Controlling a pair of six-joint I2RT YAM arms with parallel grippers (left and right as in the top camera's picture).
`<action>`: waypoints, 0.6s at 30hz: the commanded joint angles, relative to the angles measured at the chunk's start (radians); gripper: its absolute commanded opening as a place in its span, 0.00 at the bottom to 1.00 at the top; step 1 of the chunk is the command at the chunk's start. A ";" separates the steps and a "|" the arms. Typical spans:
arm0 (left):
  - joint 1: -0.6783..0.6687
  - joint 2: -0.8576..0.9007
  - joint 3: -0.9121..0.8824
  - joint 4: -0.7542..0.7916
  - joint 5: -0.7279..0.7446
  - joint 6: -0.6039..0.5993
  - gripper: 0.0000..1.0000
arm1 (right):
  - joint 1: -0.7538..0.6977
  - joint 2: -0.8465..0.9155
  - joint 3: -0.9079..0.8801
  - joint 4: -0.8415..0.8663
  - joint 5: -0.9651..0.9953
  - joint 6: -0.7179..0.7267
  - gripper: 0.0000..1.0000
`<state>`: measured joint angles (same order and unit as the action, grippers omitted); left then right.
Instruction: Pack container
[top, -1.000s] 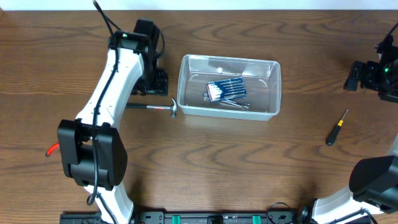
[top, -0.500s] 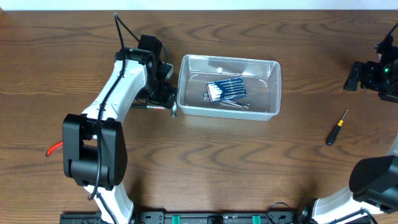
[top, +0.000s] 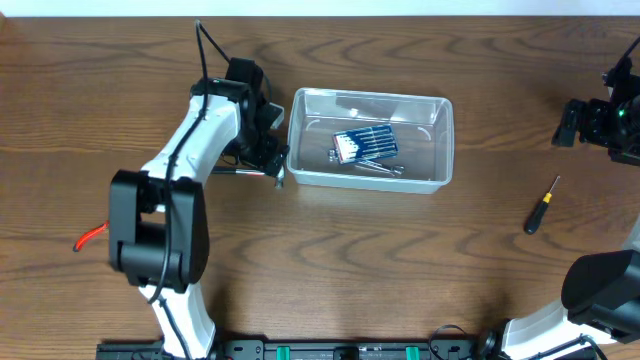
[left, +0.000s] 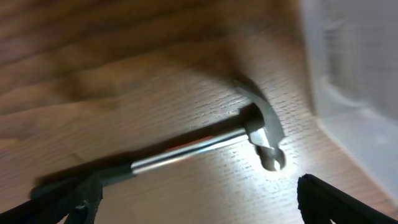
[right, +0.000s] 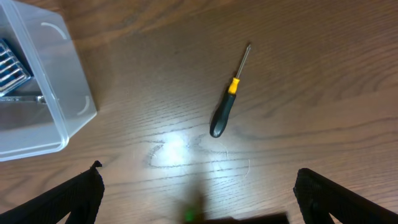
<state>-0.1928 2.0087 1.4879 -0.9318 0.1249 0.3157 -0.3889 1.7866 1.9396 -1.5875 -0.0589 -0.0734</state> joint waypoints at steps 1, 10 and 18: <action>0.000 0.035 0.000 0.004 0.007 0.028 0.99 | 0.010 -0.001 -0.005 -0.002 0.003 -0.014 0.99; -0.005 0.045 0.000 0.021 0.082 0.024 0.98 | 0.010 -0.001 -0.005 -0.003 0.003 -0.014 0.99; -0.029 0.045 0.000 0.024 0.093 0.024 0.98 | 0.010 -0.001 -0.005 -0.006 0.003 -0.014 0.99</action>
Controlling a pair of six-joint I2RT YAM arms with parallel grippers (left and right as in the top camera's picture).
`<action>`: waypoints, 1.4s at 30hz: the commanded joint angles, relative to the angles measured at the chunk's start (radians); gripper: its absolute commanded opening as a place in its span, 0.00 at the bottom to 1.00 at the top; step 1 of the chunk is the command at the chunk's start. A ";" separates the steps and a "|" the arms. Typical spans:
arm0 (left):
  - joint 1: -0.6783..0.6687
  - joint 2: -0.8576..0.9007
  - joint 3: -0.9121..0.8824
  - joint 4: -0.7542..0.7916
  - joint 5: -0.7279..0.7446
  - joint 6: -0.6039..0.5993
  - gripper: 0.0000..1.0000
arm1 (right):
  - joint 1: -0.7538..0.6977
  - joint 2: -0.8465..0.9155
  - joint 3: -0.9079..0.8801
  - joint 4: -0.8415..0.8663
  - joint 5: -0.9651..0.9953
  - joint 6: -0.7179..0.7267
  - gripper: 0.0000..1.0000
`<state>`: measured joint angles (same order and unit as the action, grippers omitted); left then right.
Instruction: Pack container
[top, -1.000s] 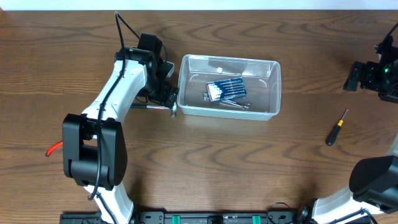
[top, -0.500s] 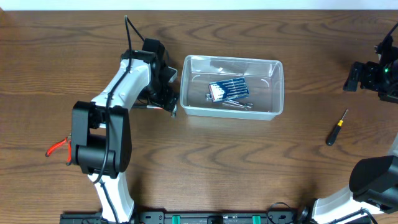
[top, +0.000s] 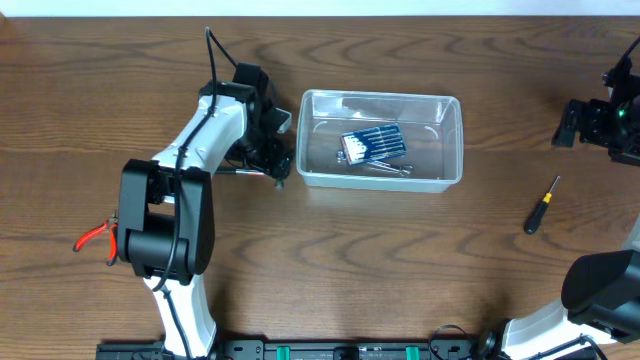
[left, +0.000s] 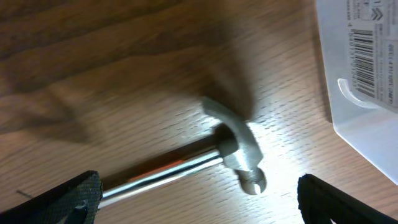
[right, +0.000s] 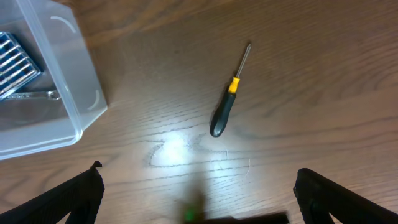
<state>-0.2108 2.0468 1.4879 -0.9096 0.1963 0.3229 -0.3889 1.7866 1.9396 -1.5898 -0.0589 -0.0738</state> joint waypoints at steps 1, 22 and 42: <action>-0.011 0.008 0.000 0.004 0.021 0.016 0.98 | 0.010 -0.001 -0.005 -0.003 0.003 -0.014 0.99; -0.008 0.100 0.000 -0.005 -0.036 0.018 0.99 | 0.010 -0.001 -0.005 -0.008 0.003 -0.013 0.99; -0.010 0.101 0.000 -0.024 -0.204 0.013 0.99 | 0.010 -0.001 -0.005 -0.008 0.002 -0.013 0.99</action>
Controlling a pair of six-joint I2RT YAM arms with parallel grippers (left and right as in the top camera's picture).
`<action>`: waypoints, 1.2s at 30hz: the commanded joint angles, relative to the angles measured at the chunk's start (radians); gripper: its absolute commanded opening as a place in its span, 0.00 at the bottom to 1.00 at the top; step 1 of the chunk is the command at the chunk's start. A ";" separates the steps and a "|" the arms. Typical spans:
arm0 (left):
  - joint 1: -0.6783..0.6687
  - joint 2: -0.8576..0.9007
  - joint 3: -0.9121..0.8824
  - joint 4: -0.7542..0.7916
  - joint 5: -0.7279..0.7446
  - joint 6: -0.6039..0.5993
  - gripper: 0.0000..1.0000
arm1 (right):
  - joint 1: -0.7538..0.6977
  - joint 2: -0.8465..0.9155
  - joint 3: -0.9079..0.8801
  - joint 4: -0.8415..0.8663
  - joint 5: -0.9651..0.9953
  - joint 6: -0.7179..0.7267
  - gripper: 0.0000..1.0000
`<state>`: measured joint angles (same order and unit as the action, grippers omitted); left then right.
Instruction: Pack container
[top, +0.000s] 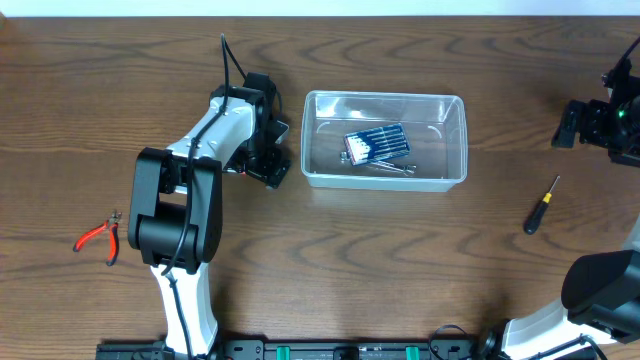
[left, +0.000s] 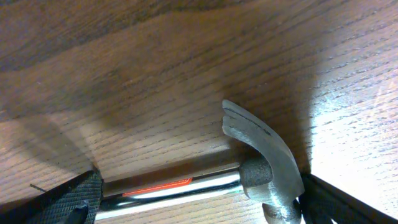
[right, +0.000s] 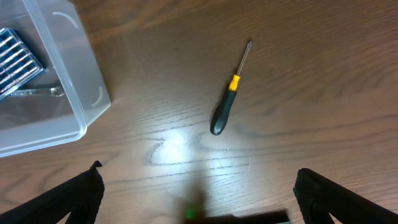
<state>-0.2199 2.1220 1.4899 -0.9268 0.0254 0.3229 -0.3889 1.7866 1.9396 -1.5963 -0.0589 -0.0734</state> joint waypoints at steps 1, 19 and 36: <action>-0.001 0.026 -0.002 -0.007 -0.034 0.013 1.00 | 0.010 -0.001 -0.005 -0.002 0.002 -0.014 0.99; -0.001 0.026 -0.002 -0.010 -0.034 0.013 0.71 | 0.010 -0.001 -0.005 -0.005 0.002 -0.014 0.99; -0.001 0.026 -0.002 -0.011 -0.034 0.013 0.42 | 0.010 -0.001 -0.005 -0.005 0.002 -0.013 0.99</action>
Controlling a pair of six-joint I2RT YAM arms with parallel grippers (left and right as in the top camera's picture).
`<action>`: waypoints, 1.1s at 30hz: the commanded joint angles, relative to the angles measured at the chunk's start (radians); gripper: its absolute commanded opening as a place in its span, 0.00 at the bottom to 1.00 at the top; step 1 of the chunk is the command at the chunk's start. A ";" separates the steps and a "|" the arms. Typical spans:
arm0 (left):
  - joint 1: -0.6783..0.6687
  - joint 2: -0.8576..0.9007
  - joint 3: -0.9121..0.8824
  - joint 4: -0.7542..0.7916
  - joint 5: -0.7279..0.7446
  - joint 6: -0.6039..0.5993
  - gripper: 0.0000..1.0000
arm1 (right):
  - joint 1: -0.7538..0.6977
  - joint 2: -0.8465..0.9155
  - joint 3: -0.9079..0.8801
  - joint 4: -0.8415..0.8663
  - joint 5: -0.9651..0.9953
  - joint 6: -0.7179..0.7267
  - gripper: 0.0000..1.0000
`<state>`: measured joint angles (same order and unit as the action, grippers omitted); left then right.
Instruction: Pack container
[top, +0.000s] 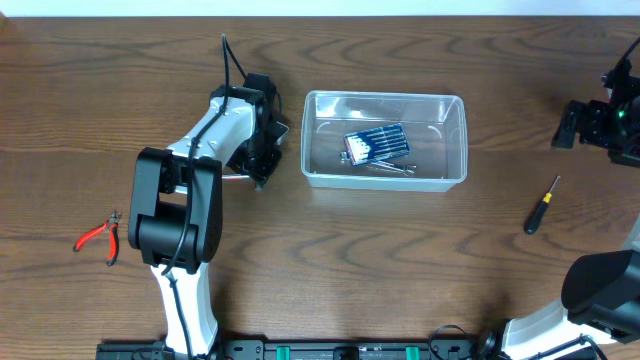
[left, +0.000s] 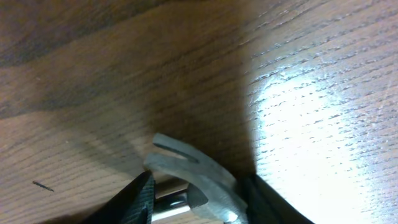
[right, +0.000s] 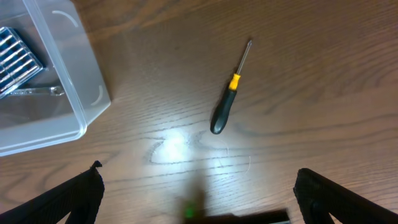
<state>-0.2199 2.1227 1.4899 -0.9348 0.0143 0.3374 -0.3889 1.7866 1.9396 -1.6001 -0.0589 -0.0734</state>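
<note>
A clear plastic container (top: 458, 140) stands at the table's middle and holds a blue bit set (top: 376, 143) with a metal tool beside it. A steel claw hammer (left: 189, 168) lies on the wood left of the container. My left gripper (left: 198, 204) is down on it, shut around the neck just below the head; its fingers (left: 138, 196) press both sides. In the overhead view the left gripper (top: 262, 163) hides most of the hammer. A black and yellow screwdriver (right: 226, 107) lies at the right. My right gripper (right: 199, 202) hangs open above the table, apart from it.
Red-handled pliers (top: 97, 237) lie at the far left. The screwdriver (top: 540, 205) sits below the right gripper (top: 590, 122) in the overhead view. The container's rounded corner (right: 78, 118) shows at the left of the right wrist view.
My left gripper's fingers have come together on the hammer's neck, where they stood wide apart on either side of it. The right arm, container and screwdriver have not moved.
My left gripper hovered open over the hammer beside the container. The container then stood a little farther right. The gripper was then low with the hammer head between its open fingers, and now it is shut on the hammer. The right arm stayed still throughout.
</note>
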 joint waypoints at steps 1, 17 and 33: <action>-0.001 0.025 -0.002 -0.003 -0.023 -0.002 0.40 | 0.010 -0.001 -0.005 -0.001 0.002 -0.014 0.99; -0.001 0.025 -0.002 -0.006 -0.023 -0.002 0.19 | 0.010 -0.001 -0.005 -0.001 0.002 -0.014 0.99; -0.001 0.025 -0.002 -0.013 -0.023 -0.002 0.19 | 0.010 -0.001 -0.005 -0.001 0.002 -0.013 0.99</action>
<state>-0.2245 2.1227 1.4899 -0.9382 -0.0006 0.3374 -0.3889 1.7866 1.9396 -1.6001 -0.0589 -0.0734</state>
